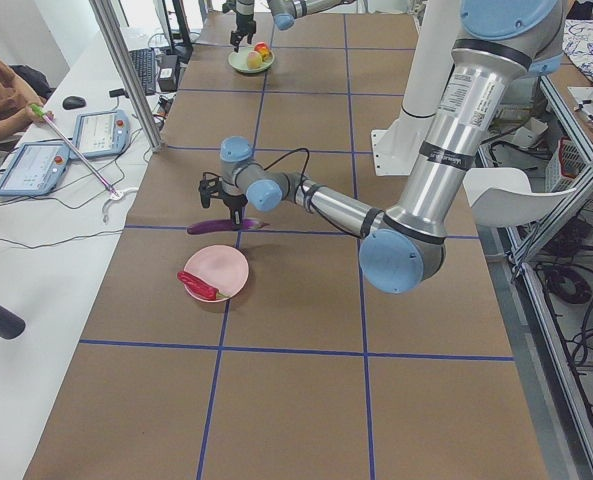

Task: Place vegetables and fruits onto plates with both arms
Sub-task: 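Lower the purple eggplant onto the pink plate with the left gripper and release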

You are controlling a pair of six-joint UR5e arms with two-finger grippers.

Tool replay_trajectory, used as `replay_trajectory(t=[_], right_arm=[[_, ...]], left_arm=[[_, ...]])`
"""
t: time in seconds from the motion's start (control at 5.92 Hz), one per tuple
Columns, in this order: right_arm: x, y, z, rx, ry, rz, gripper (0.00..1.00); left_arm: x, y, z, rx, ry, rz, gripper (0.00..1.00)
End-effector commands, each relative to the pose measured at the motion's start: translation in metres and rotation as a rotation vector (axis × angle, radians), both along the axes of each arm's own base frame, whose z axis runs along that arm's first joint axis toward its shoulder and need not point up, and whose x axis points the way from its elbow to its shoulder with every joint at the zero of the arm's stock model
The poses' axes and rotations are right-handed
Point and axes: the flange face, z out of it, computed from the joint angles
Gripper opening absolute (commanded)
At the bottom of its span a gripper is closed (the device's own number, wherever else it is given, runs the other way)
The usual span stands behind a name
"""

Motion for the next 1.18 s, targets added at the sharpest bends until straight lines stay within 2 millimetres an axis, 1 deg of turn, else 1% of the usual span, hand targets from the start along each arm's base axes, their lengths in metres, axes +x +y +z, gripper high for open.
replay_trajectory(t=[0.0, 0.17, 0.34, 0.51, 0.68, 0.84, 1.01], right_arm=[[-0.008, 0.006, -0.014, -0.003, -0.022, 0.019, 1.00], [-0.008, 0.007, -0.015, 0.000, -0.024, 0.019, 1.00], [-0.004, 0.015, -0.020, 0.007, -0.027, 0.018, 1.00], [0.001, 0.026, -0.039, -0.006, -0.020, 0.018, 1.00], [0.007, 0.035, -0.044, -0.004, -0.015, 0.005, 1.00], [0.018, 0.035, -0.042, 0.015, -0.010, -0.010, 1.00], [0.044, 0.037, -0.033, 0.050, -0.023, -0.075, 1.00]], left_arm=[[-0.017, 0.001, 0.030, 0.022, -0.052, 0.039, 0.12], [-0.016, -0.002, 0.036, 0.031, -0.090, 0.018, 0.99], [-0.018, -0.003, 0.038, 0.039, -0.105, 0.010, 1.00], [-0.024, -0.006, 0.034, 0.045, -0.105, 0.001, 1.00], [-0.047, -0.015, 0.036, 0.066, -0.116, -0.005, 1.00], [-0.080, -0.022, 0.039, 0.137, -0.136, 0.046, 1.00], [-0.112, -0.017, 0.036, 0.128, -0.083, 0.038, 1.00]])
